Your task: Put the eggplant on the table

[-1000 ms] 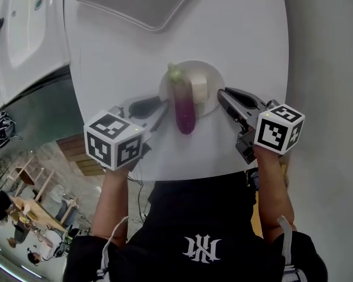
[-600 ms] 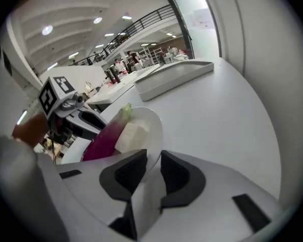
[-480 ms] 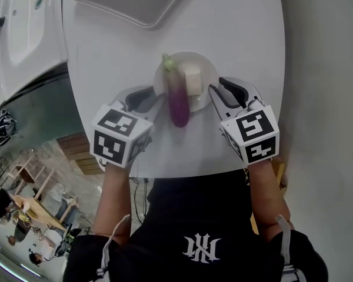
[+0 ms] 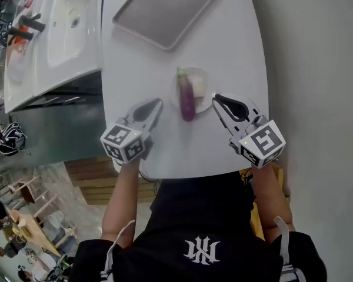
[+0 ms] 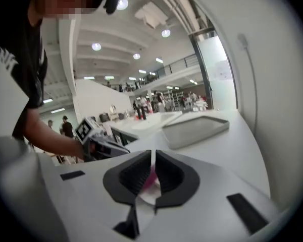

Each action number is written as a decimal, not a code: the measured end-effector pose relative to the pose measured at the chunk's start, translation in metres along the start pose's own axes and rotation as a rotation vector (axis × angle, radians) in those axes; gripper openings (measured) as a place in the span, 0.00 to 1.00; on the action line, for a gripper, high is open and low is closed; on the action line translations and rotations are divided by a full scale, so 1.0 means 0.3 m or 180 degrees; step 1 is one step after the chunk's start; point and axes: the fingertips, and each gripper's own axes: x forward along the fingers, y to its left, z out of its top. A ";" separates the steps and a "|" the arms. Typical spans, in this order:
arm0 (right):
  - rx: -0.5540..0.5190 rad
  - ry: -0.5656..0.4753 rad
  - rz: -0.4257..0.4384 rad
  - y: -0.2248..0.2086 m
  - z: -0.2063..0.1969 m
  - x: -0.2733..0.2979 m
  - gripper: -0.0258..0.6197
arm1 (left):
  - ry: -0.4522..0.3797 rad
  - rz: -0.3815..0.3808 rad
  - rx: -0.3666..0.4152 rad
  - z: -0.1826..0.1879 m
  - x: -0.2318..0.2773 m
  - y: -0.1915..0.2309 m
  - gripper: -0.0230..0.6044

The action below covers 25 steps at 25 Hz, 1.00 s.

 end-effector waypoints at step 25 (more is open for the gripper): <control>0.0111 -0.1133 0.1313 0.796 0.235 -0.578 0.04 | -0.0869 -0.1391 0.0235 -0.073 -0.646 -0.834 0.05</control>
